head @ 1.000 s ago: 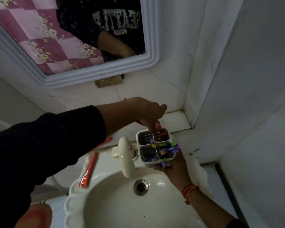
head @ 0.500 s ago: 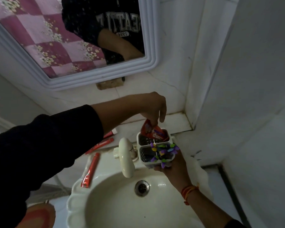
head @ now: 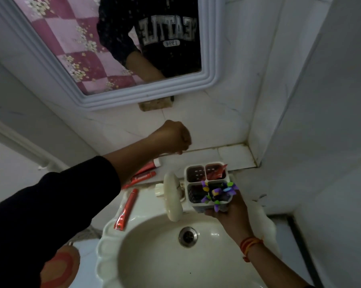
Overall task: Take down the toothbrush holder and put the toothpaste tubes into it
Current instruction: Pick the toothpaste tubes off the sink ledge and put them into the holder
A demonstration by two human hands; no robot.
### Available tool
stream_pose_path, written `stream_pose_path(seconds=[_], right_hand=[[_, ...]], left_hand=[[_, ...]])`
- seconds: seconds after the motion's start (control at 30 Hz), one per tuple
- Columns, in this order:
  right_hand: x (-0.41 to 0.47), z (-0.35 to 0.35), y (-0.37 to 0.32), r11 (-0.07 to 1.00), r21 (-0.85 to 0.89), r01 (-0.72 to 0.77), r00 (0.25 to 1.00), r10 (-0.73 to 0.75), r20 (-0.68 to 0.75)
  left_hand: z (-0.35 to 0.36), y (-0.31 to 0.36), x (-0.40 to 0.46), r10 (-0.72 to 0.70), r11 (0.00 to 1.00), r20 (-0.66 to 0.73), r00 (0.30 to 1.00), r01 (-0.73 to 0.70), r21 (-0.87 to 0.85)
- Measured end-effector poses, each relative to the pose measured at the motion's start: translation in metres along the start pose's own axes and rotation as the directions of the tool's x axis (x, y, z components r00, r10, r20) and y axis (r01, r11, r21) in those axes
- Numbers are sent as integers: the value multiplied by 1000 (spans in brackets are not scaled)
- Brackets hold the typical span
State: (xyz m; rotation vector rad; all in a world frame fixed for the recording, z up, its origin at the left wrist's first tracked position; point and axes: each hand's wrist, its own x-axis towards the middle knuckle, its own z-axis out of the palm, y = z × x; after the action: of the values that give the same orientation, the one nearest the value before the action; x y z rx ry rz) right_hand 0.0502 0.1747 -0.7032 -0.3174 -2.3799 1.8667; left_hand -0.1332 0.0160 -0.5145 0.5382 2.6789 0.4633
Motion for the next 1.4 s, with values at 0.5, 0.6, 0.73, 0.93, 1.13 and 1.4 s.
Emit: stream_pose_path(seconds=[0.5, 0.6, 0.73, 0.93, 1.13, 1.4], right_hand=[[2, 13, -12, 996, 76, -46, 998, 43, 40], [4, 12, -6, 996, 76, -54, 998, 52, 36], [-2, 9, -11, 997, 60, -58, 997, 56, 44], [-4, 7, -10, 997, -60, -48, 999, 48, -12], [-7, 8, -12, 994, -108, -24, 999, 21, -29], [-8, 10, -6, 994, -104, -14, 997, 6, -74]], left_hand=[[91, -154, -19, -269, 930, 49, 962, 246, 274], [80, -146, -24, 21, 938, -59, 998, 1, 346], [42, -99, -30, 271, 957, 5, 963, -270, 103], [-4, 28, -53, 133, 854, 366, 921, -293, 429], [25, 72, -60, 98, 666, 400, 911, -359, 654], [-2, -17, -84, 10, 971, -16, 1000, -13, -237]])
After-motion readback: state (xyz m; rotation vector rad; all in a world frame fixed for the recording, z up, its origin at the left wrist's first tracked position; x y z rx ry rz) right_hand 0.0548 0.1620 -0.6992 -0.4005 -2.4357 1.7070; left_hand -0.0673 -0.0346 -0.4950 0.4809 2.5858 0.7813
